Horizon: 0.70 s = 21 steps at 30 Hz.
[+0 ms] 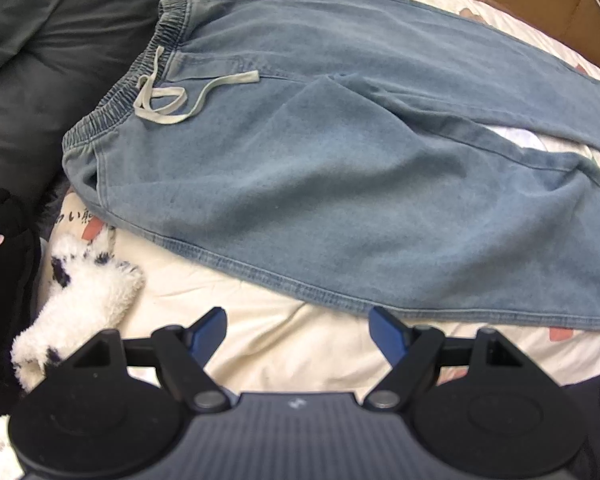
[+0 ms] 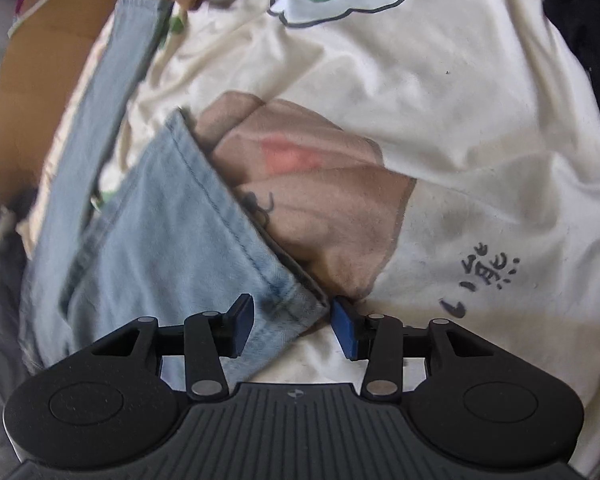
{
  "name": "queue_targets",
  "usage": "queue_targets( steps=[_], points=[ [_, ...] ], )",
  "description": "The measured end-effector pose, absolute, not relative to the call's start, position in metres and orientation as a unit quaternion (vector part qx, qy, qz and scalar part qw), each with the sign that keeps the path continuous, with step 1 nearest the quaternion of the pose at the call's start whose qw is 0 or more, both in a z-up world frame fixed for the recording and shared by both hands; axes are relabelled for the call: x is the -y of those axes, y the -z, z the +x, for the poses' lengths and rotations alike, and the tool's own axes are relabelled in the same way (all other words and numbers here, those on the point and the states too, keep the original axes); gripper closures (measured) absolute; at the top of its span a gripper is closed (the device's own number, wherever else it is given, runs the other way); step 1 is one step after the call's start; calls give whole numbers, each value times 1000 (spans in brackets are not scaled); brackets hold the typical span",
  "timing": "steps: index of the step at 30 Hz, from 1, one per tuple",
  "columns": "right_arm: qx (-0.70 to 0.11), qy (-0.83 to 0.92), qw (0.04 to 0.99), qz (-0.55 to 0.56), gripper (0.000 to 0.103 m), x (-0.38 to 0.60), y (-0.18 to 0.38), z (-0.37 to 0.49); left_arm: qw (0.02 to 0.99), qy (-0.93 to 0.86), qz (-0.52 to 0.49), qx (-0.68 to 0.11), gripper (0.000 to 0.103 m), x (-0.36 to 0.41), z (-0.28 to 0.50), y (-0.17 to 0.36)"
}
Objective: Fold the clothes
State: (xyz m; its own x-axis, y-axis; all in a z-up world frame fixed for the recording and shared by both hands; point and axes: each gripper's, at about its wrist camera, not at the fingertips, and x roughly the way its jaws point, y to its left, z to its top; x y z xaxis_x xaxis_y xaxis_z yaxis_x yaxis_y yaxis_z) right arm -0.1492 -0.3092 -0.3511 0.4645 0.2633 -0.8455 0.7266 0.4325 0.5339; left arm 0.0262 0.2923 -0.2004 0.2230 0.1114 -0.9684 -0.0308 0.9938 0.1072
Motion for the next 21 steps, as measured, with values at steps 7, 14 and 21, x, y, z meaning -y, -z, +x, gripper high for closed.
queue_targets(
  steps=[7,14,21],
  points=[
    [-433,134,711,538,54,310,330,-152,779,-41,30,-625,23,-284,24,209],
    [-428,109,710,548,55,308,337,-138,777,-51,11,-628,23,-286,25,213],
    [-455,132,694,541,55,315,362,-143,771,-67,8,-634,23,-295,25,216]
  ],
)
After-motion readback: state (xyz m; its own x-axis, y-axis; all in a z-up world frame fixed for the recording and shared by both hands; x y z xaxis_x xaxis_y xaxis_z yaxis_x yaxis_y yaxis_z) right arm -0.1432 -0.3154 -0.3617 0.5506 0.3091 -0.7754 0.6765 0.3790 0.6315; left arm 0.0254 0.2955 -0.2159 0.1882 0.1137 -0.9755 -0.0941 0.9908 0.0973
